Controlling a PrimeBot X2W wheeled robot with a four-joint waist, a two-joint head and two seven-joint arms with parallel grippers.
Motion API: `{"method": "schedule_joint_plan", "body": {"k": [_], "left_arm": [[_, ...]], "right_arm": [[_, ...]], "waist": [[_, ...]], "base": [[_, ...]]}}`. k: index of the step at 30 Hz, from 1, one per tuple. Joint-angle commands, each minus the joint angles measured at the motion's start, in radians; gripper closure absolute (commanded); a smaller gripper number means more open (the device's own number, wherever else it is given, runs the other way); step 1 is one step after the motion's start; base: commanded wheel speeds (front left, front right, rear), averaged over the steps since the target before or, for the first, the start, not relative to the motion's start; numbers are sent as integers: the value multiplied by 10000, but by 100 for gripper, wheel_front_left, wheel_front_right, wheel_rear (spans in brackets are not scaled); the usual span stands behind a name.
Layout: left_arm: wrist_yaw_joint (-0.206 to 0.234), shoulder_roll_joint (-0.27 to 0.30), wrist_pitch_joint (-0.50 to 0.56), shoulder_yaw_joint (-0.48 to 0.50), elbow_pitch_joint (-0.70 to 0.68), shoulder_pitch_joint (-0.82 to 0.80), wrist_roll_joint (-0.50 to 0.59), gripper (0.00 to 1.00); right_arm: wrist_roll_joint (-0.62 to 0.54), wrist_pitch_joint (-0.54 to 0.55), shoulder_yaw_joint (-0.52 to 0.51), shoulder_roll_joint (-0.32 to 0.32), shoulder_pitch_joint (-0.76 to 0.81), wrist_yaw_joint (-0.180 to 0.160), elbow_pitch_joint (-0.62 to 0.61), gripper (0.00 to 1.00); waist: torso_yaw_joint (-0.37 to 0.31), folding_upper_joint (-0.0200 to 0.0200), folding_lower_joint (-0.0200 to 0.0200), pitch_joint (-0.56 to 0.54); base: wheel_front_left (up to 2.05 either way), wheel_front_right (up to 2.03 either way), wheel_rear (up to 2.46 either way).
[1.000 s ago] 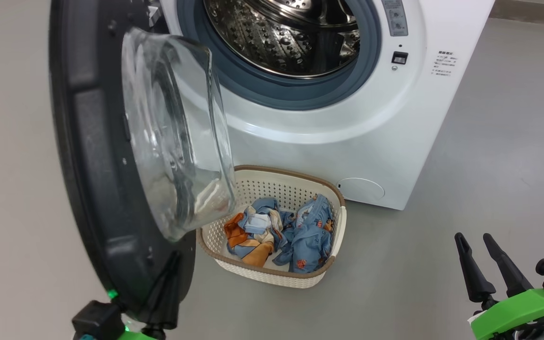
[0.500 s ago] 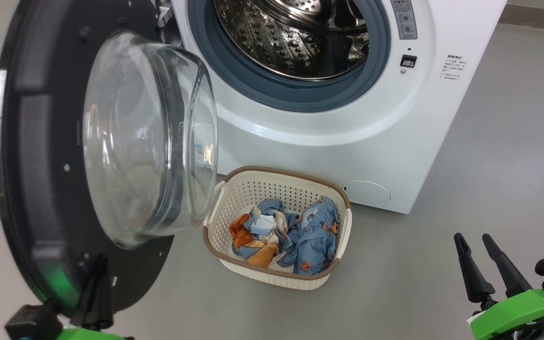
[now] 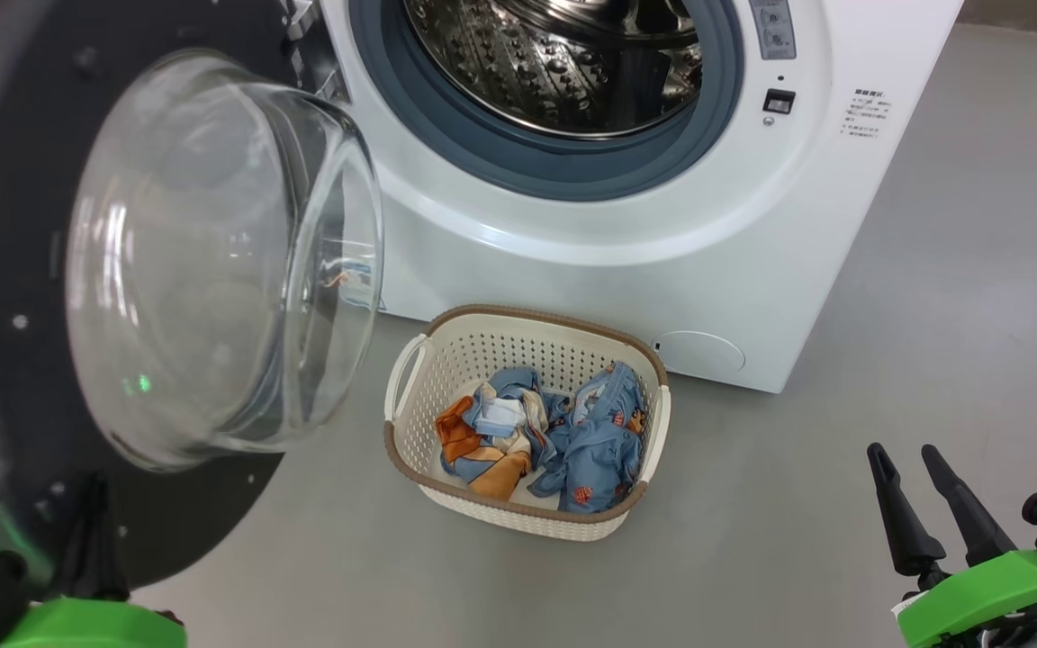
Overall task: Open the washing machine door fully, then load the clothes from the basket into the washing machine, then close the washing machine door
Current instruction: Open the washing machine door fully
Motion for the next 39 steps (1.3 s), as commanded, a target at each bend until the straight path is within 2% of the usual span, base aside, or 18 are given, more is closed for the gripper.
{"method": "schedule_joint_plan", "body": {"k": [1,11,39], "left_arm": [[182,542,-92,760,104,-637,-160,100],[100,809,-156,1720,1123,-1654,152,100],[-758,1011,-160,4865,3010,-3856,2046,100]], "right_arm": [[31,-132,108,-164,-91,14,-248,0],[8,-132,60,-285,-175,14,-260,0],[-66,-132,39,-788,-787,14,-420,0]], "waist": [[-12,-1,0,91],[13,-1,0,340],[-182,-1,0,1576]], "base": [[0,0,0],[0,0,0],[0,0,0]]}}
